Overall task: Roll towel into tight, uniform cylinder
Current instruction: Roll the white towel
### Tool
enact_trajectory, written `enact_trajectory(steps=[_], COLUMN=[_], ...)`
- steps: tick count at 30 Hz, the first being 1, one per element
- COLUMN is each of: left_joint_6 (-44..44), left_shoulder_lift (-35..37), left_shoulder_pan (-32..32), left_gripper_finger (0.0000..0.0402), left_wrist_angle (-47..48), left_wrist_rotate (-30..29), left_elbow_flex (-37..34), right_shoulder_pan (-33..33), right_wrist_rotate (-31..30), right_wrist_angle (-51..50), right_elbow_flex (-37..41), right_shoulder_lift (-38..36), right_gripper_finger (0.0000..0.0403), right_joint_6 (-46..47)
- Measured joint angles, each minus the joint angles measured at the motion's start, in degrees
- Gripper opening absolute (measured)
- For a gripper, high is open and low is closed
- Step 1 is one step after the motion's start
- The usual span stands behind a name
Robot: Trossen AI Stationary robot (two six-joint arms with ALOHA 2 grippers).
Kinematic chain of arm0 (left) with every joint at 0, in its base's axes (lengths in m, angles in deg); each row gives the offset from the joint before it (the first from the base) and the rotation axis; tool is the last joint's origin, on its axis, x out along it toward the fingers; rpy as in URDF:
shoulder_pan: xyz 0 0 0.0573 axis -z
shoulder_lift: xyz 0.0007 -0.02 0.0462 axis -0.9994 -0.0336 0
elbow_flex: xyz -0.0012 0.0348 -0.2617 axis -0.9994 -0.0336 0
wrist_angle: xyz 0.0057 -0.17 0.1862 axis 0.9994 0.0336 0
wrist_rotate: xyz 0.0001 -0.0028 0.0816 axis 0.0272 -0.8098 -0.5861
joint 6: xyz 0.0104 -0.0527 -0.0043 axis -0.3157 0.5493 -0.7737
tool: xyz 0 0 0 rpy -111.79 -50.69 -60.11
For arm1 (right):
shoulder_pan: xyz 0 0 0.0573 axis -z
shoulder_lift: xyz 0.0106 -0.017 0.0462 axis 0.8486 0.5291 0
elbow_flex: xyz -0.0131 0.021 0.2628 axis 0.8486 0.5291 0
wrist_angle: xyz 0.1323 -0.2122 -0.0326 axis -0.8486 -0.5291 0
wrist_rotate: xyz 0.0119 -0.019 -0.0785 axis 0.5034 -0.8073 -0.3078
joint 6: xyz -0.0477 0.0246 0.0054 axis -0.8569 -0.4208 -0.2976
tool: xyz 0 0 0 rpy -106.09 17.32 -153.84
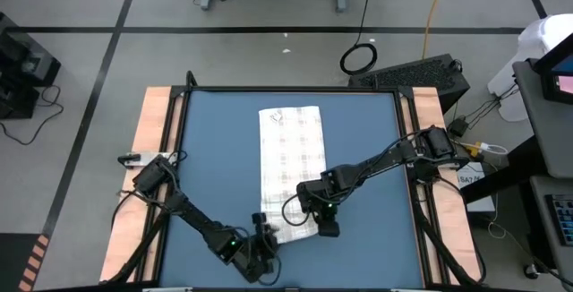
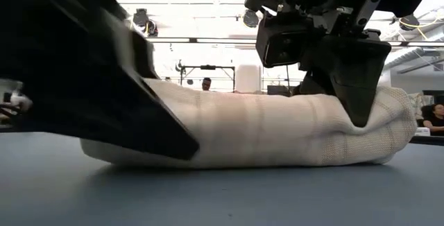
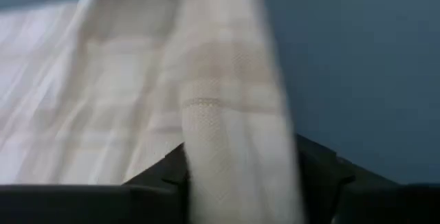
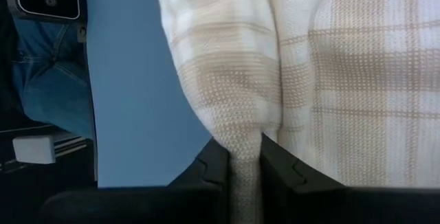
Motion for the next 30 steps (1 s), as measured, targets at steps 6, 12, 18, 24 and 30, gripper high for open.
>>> enact_trajectory(steps=[6, 12, 18, 24, 30], left_joint_6=[-1.5, -6.3, -10.5, -10.4, -7.5], left_shoulder_lift=[0.1, 0.1, 0.2, -2.0, -4.0], left_shoulder_pan=[1.8, 4.6, 5.7, 4.8, 3.8], left_gripper_finger=[0.0235, 0.0299, 0.0299, 0.0278, 0.0263], left_wrist_angle=[-1.1, -1.9, -1.7, -1.6, -1.0], left_wrist_rotate=[-3.5, -13.2, -12.2, -10.9, -10.2], left_elbow_flex=[0.0, 2.0, 3.5, 2.8, 2.8], right_shoulder_pan=[0.0, 0.0, 0.0, 0.0, 0.0], right_wrist_rotate=[0.0, 0.0, 0.0, -0.1, -0.1], right_wrist_angle=[-0.1, -0.4, -0.5, -0.5, -0.8], right_elbow_flex=[0.0, 0.0, 0.0, 0.0, 0.0], right_shoulder_lift=[0.0, 0.0, 0.0, 0.0, -0.1], right_gripper_finger=[0.0036, 0.0036, 0.0036, 0.0036, 0.0036], right_joint_6=[-0.1, 0.0, 0.1, 0.8, 0.9])
